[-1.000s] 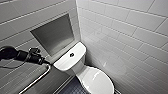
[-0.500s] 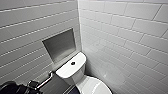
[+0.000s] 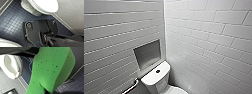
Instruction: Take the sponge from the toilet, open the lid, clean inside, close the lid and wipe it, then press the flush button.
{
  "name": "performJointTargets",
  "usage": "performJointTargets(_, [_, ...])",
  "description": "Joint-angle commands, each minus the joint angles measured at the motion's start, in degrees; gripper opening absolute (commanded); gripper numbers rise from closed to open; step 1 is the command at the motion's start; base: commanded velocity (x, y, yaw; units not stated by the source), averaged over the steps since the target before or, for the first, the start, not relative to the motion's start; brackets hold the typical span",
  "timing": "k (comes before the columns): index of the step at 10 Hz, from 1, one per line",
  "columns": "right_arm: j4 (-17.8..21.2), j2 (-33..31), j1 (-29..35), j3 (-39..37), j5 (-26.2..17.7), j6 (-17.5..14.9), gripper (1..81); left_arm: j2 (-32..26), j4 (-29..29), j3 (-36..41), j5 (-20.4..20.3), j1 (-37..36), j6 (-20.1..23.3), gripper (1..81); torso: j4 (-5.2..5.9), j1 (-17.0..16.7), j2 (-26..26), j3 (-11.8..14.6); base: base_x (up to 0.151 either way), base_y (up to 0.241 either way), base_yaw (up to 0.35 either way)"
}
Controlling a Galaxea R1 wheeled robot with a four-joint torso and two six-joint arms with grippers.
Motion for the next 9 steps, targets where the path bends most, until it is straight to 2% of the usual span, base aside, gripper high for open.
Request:
performJointTargets(1, [-0.35, 0.68, 1.63, -0.36, -2.59, 0.26, 1.0, 19.71, 11.08, -21.34, -12.26, 16.18, 0.90, 1.0, 0.00, 0.00, 0.00, 4.74, 0.000, 0.000, 0.000])
performJointTargets(2, [-0.44, 0.77, 1.82, -0.54, -2.60, 0.26, 1.0, 22.52, 11.34, -24.59, -13.65, 18.47, 0.98, 1.0, 0.00, -0.05, -0.02, 6.02, 0.000, 0.000, 0.000])
performJointTargets(3, [-0.44, 0.60, 1.91, -1.24, -2.60, 0.26, 1.0, 25.14, 11.69, -27.57, -15.94, 20.49, 0.98, 1.0, 0.00, -0.06, -0.05, 5.74, 0.000, 0.000, 0.000])
performJointTargets(4, [-0.36, 0.60, 1.99, -1.76, -2.60, 0.26, 1.0, 27.00, 12.22, -30.38, -16.39, 22.08, 1.07, 1.0, 0.00, -0.13, -0.11, 4.44, 0.000, 0.000, 0.000])
performJointTargets(9, [-0.17, 0.68, 2.96, -4.49, -2.51, 0.43, 1.0, 38.26, 12.22, -47.81, -21.93, 28.23, 1.07, 1.0, 0.02, -0.16, -0.20, 5.05, 0.000, 0.000, 0.000])
